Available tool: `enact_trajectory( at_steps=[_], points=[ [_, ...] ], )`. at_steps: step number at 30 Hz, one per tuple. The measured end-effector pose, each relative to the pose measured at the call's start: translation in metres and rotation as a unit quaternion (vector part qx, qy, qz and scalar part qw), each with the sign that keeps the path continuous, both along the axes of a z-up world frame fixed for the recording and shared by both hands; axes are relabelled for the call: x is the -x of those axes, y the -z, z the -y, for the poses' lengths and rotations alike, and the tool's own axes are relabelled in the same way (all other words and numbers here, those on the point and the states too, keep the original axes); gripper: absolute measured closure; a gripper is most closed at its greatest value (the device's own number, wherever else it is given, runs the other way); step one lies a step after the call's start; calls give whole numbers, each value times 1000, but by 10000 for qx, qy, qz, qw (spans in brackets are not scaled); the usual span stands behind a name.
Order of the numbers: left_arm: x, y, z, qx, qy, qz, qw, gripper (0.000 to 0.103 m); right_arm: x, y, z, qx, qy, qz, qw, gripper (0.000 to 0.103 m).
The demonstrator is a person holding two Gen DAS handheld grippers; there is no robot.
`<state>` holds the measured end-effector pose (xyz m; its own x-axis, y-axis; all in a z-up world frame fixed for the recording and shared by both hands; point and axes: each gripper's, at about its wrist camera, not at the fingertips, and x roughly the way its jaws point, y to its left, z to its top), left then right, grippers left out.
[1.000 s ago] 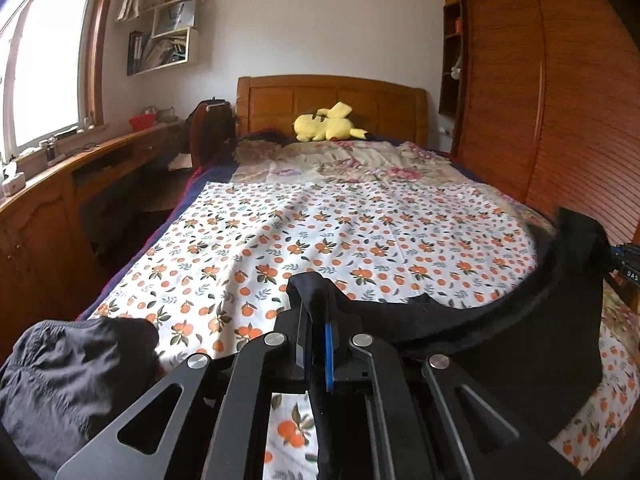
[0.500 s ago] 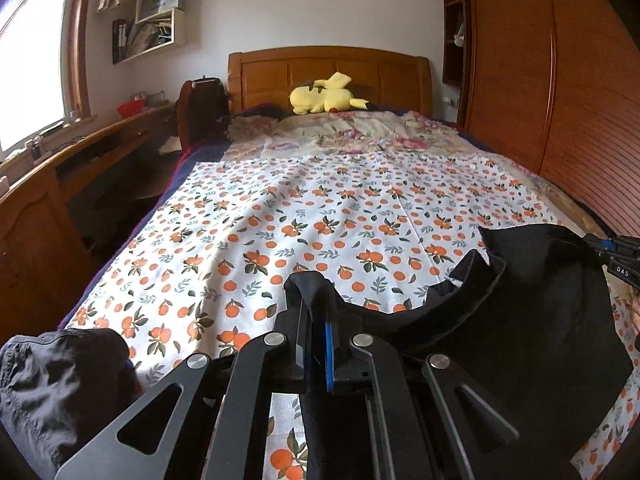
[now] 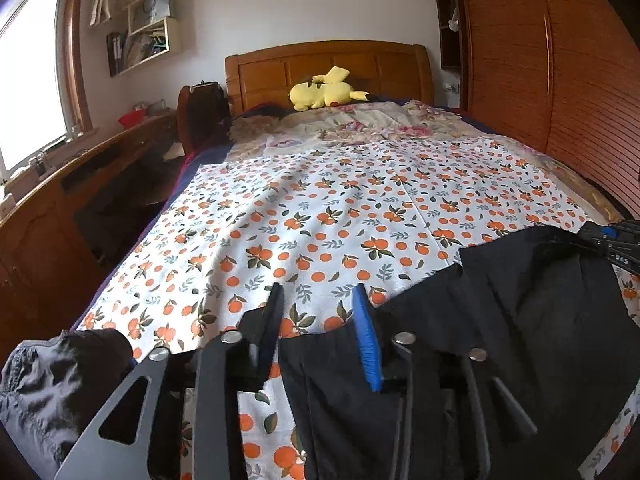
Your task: Fold large clothes
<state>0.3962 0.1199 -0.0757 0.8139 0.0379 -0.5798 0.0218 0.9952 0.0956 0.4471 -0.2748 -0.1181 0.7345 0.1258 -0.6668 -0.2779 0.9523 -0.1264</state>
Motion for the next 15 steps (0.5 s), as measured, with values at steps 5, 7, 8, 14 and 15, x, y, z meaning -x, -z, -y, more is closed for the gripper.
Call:
enact_trajectory(
  at_steps=[5, 7, 8, 14, 15],
  points=[
    [15, 0, 7, -82, 96, 29, 9999, 56, -1, 0, -2, 13, 54, -17, 10000, 83],
    [22, 0, 10, -90, 141, 47, 9998, 51, -2, -1, -1, -73, 48, -58, 9999, 71],
    [27, 0, 12, -85, 175, 66, 9998, 50, -2, -1, -1, -113, 61, -66, 9999, 60],
    [55, 7, 25, -18, 403, 43, 9992, 39, 2, -19, 5, -240, 280, 214, 9991, 31],
    [61, 9, 28, -1, 468, 30, 9989, 34, 3, -20, 4, -232, 262, 202, 9992, 31]
  ],
)
